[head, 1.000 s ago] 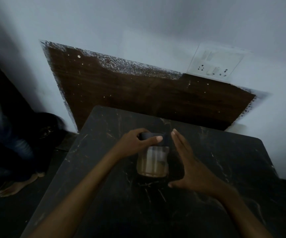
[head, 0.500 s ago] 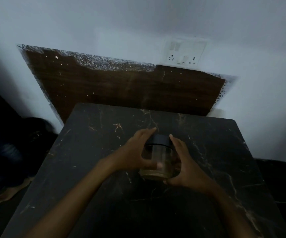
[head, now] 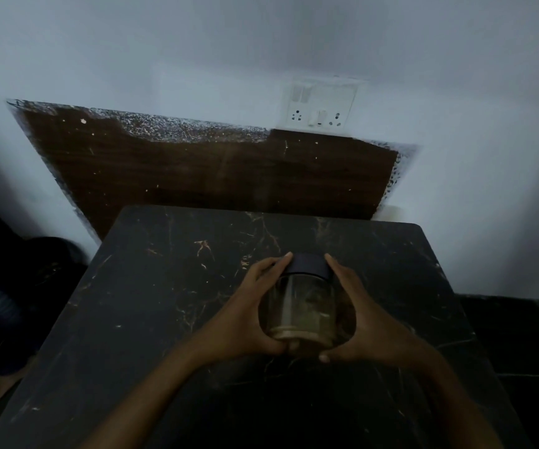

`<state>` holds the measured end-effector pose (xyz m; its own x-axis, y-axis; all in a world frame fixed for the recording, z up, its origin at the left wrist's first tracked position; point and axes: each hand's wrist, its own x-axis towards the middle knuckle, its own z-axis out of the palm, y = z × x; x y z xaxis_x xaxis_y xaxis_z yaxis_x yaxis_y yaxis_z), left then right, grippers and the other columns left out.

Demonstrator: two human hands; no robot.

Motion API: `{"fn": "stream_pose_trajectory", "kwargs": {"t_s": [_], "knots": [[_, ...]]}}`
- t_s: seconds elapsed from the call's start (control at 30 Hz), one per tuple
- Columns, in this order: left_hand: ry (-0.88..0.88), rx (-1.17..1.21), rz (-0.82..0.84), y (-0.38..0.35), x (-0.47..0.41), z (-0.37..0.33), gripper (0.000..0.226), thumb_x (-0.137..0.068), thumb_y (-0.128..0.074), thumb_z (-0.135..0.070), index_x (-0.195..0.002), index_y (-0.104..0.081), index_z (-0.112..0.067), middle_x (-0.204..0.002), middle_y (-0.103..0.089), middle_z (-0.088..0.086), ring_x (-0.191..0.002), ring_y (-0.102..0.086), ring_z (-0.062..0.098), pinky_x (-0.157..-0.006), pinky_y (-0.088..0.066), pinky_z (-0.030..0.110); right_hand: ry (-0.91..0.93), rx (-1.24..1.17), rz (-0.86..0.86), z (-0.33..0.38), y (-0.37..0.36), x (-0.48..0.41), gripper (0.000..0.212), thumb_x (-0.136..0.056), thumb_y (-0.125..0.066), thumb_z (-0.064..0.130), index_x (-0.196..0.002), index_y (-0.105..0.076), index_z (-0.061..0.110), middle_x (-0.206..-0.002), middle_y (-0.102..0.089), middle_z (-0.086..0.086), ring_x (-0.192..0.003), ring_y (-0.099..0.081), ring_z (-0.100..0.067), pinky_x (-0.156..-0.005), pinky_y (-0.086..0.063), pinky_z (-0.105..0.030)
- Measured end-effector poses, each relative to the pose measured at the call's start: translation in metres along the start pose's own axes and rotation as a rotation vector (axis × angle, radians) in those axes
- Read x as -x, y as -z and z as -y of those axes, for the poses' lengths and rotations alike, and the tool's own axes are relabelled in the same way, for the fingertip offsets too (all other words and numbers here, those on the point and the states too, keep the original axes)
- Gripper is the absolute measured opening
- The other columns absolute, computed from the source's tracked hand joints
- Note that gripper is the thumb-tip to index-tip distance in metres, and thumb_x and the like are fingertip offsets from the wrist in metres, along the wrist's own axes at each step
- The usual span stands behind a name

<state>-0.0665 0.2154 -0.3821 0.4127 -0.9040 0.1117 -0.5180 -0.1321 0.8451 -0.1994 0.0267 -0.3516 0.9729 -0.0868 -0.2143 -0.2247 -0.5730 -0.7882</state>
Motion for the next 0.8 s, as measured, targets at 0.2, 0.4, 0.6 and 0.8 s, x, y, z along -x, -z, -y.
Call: {"fn": "stream_pose_trajectory", "kwargs": {"t_s": [0.2, 0.4, 0.6, 0.8], "knots": [[-0.024, -0.159, 0.061, -0.013, -0.014, -0.006, 0.127, -0.054, -0.079, -0.055, -0.14, 0.015, -0.05, -0.149, 0.008, -0.022, -0.14, -0.003, 0.001, -0.114, -0.022, 0.025, 0.058, 0.111, -0.006, 0.0, 0.001, 0.0, 0.122, -0.058, -0.086, 0.025, -0.125, 0.011, 0.059, -0.128, 0.0, 0.04, -0.11, -0.015, 0.033, -0.083, -0.028, 0.009], [-0.002, 0.032, 0.03, -0.006, -0.013, -0.011, 0.125, -0.059, -0.087, -0.031, -0.145, 0.004, -0.041, -0.145, -0.009, -0.018, -0.132, -0.024, -0.005, -0.104, -0.037, 0.016, 0.002, -0.049, 0.001, -0.005, 0.014, 0.006, 0.131, -0.053, -0.088, 0.032, -0.129, 0.014, 0.064, -0.138, 0.001, 0.04, -0.136, -0.01, -0.001, -0.109, -0.028, -0.025], [-0.026, -0.114, 0.095, -0.009, -0.02, -0.016, 0.129, -0.06, -0.084, -0.037, -0.131, 0.023, -0.055, -0.148, 0.026, -0.022, -0.133, 0.011, -0.017, -0.106, -0.022, 0.008, -0.003, -0.006, -0.054, -0.005, 0.015, 0.003, 0.124, -0.052, -0.089, 0.028, -0.123, 0.005, 0.067, -0.133, -0.014, 0.03, -0.129, -0.027, -0.003, -0.102, -0.034, -0.019], [-0.051, -0.173, 0.106, -0.009, -0.025, -0.023, 0.119, -0.064, -0.082, -0.03, -0.132, 0.013, -0.052, -0.138, 0.004, -0.029, -0.124, -0.012, -0.009, -0.101, -0.025, 0.005, 0.023, 0.019, -0.083, -0.001, 0.015, 0.005, 0.124, -0.051, -0.089, 0.03, -0.123, 0.006, 0.067, -0.123, -0.003, 0.049, -0.119, -0.029, 0.009, -0.091, -0.036, -0.012]]}}
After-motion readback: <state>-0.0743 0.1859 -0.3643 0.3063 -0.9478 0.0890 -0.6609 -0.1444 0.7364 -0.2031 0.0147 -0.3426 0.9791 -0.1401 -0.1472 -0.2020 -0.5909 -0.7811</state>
